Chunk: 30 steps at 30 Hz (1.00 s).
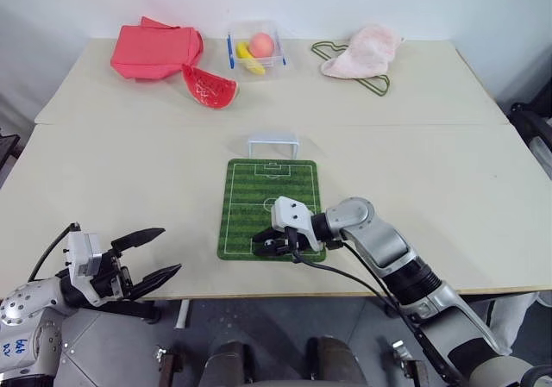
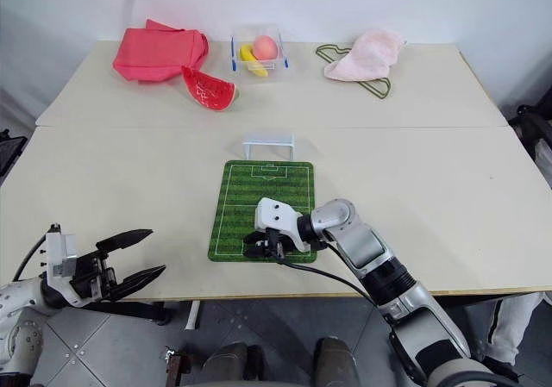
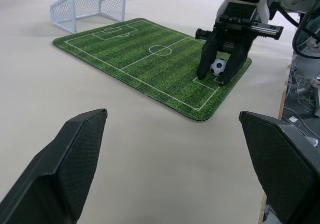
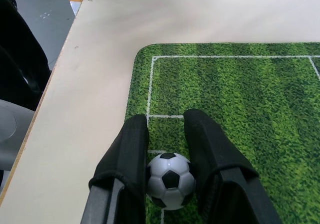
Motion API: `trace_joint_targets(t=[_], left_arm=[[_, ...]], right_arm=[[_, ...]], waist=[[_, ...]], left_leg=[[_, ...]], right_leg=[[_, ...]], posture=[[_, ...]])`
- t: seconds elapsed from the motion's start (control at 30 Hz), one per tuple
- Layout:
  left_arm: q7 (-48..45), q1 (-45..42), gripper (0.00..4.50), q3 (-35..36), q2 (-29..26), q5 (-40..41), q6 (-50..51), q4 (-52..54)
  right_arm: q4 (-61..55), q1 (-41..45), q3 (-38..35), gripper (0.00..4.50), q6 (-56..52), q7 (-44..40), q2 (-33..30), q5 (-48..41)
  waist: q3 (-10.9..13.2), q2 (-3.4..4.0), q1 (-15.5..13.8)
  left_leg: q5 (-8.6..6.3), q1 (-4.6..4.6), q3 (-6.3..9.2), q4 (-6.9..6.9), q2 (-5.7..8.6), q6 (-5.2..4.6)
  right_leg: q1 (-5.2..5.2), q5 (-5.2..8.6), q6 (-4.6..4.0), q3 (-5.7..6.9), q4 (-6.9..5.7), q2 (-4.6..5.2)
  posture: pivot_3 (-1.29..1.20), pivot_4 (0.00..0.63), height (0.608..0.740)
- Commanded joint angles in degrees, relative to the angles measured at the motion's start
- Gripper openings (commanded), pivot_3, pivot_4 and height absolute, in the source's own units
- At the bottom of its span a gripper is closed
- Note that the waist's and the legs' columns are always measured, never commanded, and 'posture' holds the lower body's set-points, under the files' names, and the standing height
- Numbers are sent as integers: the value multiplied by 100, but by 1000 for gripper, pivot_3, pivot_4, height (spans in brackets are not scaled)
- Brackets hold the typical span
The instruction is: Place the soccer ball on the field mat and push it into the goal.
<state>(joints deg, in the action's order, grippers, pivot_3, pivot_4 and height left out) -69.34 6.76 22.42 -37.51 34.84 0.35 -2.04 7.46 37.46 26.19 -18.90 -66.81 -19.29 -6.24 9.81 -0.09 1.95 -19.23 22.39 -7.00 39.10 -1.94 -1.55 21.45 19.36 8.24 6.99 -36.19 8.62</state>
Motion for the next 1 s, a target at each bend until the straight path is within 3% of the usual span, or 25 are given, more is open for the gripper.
trace_joint_targets(t=[0.03,0.13,0.77,0.87,1.0], left_arm=[[52,43,4500,147,14,81,-82,226],[70,40,4500,157,3,83,-78,220],[156,-122,4500,83,26,61,-67,152],[147,-157,4500,75,30,56,-66,128],[122,-183,4500,77,21,51,-48,100]], right_arm=[[31,13,-25,1201,90,-3,60,-13],[60,14,-27,2091,105,-4,71,-5],[-788,494,-303,2091,-239,-153,18,-343],[-1341,386,-471,1465,-517,-137,-214,-494],[-1971,30,-475,116,-731,-196,-814,-486]], waist=[[0,0,0],[0,0,-1],[0,0,-5],[0,0,-27],[-1,-3,-40]], left_leg=[[0,0,0,0,-1,0],[0,0,0,0,-4,0],[0,1,1,0,-10,0],[0,1,1,0,-9,0],[-1,2,6,0,-6,-2]], right_leg=[[0,0,0,0,0,0],[0,0,0,0,1,0],[1,0,0,0,0,0],[1,0,0,0,0,1],[-1,0,0,1,1,3]], posture=[[0,150,740],[0,150,740],[0,150,740],[0,150,740],[0,150,740]])
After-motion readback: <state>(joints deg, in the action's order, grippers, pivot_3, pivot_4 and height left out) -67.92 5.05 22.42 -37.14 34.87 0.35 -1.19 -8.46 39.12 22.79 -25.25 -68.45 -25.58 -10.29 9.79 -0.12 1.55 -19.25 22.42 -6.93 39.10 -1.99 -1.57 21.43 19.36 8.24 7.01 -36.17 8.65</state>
